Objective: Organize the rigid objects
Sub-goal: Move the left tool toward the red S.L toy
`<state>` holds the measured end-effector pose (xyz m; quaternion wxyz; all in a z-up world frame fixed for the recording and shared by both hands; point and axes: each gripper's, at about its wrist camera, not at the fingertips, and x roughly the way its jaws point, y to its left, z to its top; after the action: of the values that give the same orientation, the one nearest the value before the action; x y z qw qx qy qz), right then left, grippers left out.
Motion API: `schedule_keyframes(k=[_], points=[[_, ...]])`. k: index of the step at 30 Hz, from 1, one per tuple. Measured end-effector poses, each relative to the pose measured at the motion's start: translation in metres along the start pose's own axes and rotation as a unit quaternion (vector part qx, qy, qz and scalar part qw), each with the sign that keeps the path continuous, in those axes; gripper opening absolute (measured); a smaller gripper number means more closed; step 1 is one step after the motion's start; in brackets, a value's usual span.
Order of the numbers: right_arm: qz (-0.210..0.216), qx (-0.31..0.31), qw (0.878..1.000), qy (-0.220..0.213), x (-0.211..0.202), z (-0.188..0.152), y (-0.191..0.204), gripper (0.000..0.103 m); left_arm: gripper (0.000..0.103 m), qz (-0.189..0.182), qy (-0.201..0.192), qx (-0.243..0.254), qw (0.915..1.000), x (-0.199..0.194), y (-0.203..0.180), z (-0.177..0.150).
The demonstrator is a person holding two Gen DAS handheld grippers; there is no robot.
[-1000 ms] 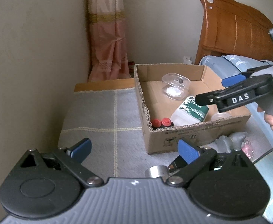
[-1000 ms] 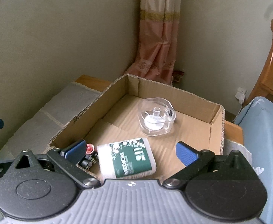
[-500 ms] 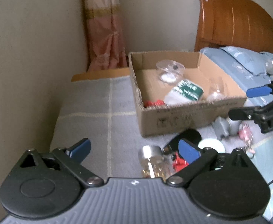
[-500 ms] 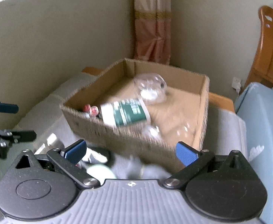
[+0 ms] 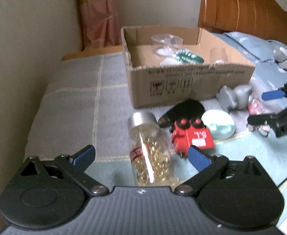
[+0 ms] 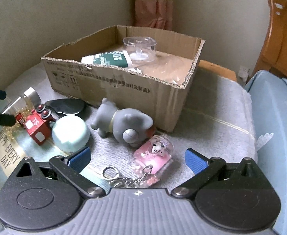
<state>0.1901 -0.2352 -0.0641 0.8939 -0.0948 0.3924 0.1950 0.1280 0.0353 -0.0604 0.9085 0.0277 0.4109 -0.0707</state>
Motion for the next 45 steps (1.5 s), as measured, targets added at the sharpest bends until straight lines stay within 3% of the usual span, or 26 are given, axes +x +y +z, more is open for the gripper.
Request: schedule_keyframes(k=[4,9,22,27,35,40,45], points=[[0.037,0.001,0.999,0.007,0.014,0.006,-0.006,0.103,0.1,-0.002,0.014,-0.009,0.9999,0.008,0.002,-0.006],[0.053,-0.002,0.998,0.015,0.023,0.011,-0.007,0.103,0.1,0.0,0.027,-0.02,0.9994,0.014,0.005,-0.013],[0.096,0.017,0.995,0.035,0.005,-0.007,0.006,0.103,0.1,0.013,0.04,-0.025,0.9988,0.014,0.018,-0.024],[0.067,0.023,0.997,0.032,-0.001,-0.014,0.012,0.103,0.1,0.022,0.033,-0.021,0.999,0.005,0.022,-0.024],[0.0,-0.003,1.0,0.026,-0.001,-0.028,0.02,0.103,0.1,-0.004,-0.014,0.017,0.9997,-0.027,0.003,-0.013],[-0.003,-0.007,1.0,0.015,-0.001,-0.032,0.021,0.103,0.1,-0.046,-0.052,0.049,0.9964,-0.039,-0.023,-0.004],[-0.005,-0.006,1.0,-0.008,-0.004,-0.039,0.022,0.103,0.1,-0.067,-0.053,0.068,0.994,-0.027,-0.046,-0.003]])
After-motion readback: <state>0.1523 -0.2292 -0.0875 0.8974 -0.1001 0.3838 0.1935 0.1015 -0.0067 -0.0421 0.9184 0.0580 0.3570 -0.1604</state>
